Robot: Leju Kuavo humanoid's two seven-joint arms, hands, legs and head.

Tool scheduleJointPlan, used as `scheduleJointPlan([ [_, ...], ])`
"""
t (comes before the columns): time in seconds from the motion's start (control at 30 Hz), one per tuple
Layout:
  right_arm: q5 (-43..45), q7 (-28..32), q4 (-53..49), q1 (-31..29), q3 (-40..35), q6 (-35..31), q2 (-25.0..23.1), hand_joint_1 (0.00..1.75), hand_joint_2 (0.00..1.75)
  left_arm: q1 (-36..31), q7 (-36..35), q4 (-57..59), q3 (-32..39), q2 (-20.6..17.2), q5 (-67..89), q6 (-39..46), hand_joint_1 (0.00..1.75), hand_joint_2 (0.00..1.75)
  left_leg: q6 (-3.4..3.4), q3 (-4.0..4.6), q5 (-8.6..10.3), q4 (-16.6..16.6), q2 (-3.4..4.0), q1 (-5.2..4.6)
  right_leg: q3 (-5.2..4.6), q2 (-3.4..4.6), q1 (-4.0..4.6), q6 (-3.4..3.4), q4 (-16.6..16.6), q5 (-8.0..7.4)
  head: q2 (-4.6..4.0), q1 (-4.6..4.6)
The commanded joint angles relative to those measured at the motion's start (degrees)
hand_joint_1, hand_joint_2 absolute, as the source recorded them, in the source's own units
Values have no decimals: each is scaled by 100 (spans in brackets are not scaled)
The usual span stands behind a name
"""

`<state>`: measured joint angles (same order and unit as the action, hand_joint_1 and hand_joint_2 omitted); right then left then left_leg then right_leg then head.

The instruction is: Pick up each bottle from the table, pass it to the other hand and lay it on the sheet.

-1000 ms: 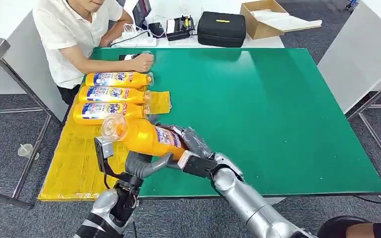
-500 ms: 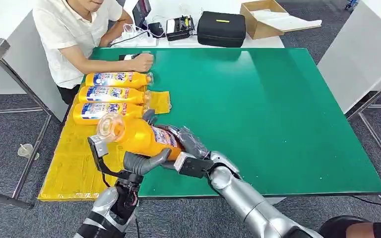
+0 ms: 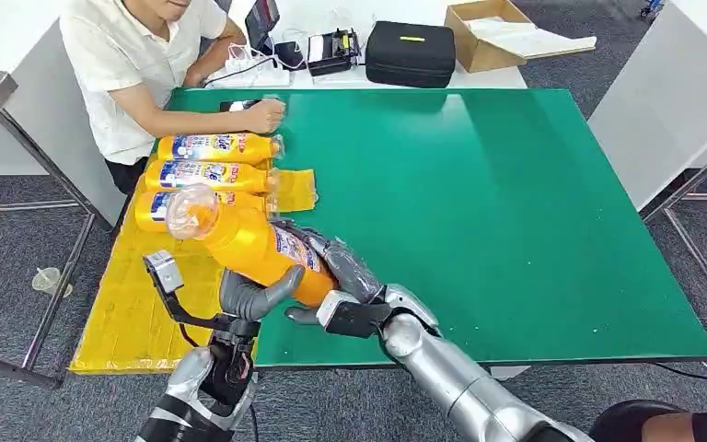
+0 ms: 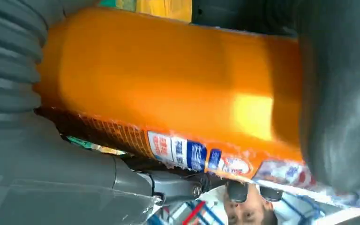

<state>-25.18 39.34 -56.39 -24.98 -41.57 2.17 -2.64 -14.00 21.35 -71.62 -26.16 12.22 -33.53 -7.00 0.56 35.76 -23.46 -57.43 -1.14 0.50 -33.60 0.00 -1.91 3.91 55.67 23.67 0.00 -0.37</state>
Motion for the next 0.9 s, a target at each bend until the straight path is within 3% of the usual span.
scheduleJointPlan([
  [0.03,-638,-92,48,274,-44,-1317,-58,0,175,-120,-19,-231,288,155,-294,535,175,175,-1,-38,-23,-12,5,14,48,-10,21,-36,-1,20,0,-2],
  [0.07,-751,-90,19,321,-32,-1569,-74,0,175,-119,-23,-262,289,126,-326,579,175,175,-1,-25,-14,-6,3,9,32,-7,14,-26,-2,12,0,-2],
  [0.43,-762,-93,24,335,-46,-1590,-84,0,175,-121,-23,-268,293,110,-327,580,175,175,1,-2,-2,1,3,-1,4,-1,1,-10,-1,2,0,-2],
  [0.5,-1223,-150,-23,417,13,-2536,-122,0,175,-106,2,-297,324,92,-377,843,175,175,0,-22,-15,-7,13,8,26,3,13,-25,-1,9,0,-2],
  [0.63,-1731,-383,-309,588,-134,-4216,-16,0,175,-279,149,-149,363,-107,149,1939,175,175,-1,-8,-4,2,4,2,10,-2,4,-13,-2,3,0,0],
  [0.73,-2985,66,-1155,1288,1333,-4217,-439,0,175,-559,198,241,397,-288,716,2644,175,175,-2,-12,-4,1,-6,4,18,-14,7,-21,0,8,0,-2],
  [0.83,-3589,66,-1962,1647,1839,-4217,-583,0,175,-784,448,507,650,-371,1208,3136,175,175,-5,-20,-10,-3,-3,8,23,-13,12,-29,4,13,0,-2],
  [0.87,-3703,66,-2157,1749,1996,-4217,-637,0,175,-887,762,571,579,-484,2075,3844,175,175,-3,-3,-2,1,-5,3,4,-11,6,-18,3,6,0,-2],
  [0.9,-3425,66,-1973,1750,2056,-4217,-687,0,175,-1021,490,768,369,-663,3658,4593,168,175,-2,-6,-3,1,-3,4,7,-10,6,-19,4,7,0,-2],
])
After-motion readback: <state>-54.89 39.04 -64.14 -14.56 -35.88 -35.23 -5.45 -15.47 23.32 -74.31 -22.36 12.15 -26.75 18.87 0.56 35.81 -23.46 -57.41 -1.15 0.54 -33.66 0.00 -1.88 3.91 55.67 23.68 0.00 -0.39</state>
